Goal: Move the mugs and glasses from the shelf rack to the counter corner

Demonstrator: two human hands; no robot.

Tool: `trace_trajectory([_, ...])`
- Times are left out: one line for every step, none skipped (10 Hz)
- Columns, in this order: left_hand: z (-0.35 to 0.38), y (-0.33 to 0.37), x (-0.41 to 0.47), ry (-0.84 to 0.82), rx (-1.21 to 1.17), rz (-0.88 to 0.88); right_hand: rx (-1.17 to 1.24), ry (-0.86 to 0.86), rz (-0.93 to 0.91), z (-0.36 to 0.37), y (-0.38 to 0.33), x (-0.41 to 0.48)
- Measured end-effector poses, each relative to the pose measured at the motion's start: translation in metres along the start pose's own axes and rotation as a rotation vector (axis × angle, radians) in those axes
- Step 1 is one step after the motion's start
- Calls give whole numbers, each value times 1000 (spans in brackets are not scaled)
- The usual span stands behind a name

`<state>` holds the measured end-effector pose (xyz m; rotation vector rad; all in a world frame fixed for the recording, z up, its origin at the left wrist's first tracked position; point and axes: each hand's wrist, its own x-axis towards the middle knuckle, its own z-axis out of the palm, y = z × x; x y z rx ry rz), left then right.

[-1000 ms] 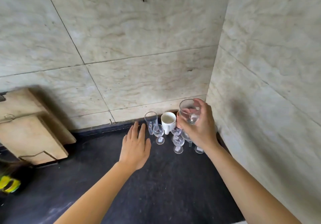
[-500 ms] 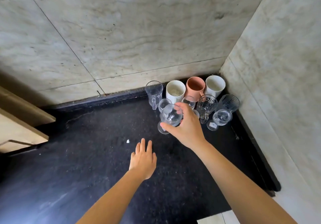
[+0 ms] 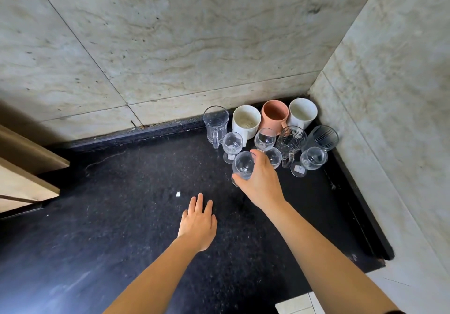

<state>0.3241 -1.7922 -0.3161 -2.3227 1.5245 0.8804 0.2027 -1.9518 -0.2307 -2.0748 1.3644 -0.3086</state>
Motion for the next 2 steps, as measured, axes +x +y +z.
trace_trajectory([0,0,-3,-15,4,0,4,-23,-7,-1,-2,-3])
trace_trajectory([-1,3,-8,-43,-8,-7,-37,-59,-21,-16,-7,-9])
